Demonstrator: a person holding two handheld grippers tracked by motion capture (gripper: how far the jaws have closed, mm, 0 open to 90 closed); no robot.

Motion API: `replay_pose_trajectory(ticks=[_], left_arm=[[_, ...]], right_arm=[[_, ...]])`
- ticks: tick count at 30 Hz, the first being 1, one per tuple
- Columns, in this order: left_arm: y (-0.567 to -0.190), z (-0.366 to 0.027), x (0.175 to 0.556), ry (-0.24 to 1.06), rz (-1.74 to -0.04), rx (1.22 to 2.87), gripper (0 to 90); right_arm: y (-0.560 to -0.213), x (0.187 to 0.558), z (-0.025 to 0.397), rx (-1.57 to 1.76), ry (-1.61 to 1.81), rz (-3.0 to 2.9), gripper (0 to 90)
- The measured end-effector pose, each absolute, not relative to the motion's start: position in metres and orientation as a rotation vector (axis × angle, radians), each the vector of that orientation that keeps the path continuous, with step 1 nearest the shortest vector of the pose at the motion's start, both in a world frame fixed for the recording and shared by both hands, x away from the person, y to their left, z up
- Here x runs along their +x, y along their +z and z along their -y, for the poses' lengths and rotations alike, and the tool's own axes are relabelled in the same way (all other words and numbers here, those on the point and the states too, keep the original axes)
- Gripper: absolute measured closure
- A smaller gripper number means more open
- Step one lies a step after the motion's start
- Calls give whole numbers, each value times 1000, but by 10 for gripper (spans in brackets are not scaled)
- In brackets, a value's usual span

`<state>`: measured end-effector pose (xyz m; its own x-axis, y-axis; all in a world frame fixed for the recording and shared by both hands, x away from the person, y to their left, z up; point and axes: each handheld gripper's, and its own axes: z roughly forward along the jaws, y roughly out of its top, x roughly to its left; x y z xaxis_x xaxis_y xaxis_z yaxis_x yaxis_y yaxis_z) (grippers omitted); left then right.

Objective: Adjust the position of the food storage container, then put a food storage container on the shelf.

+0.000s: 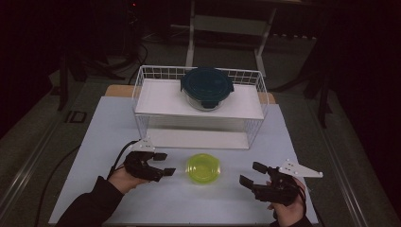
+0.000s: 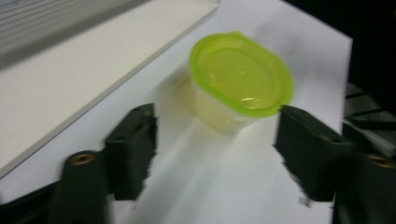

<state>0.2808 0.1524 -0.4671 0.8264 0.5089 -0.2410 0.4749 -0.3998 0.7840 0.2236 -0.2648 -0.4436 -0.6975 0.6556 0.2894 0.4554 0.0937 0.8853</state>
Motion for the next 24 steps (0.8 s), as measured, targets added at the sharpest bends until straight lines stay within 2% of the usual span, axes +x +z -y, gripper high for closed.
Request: replay_pose_trajectory(ticks=[6, 15, 24], left_arm=[[-460, -150, 277, 52, -722, 2036, 2], [-447, -145, 272, 30, -698, 1975, 2], [-438, -134, 274, -26, -757, 1947, 13]], right_arm=[[-443, 223, 263, 1121, 1648, -2189, 193], [-444, 225, 261, 1106, 1628, -2199, 203], [-437, 233, 252, 1030, 1597, -2180, 184]])
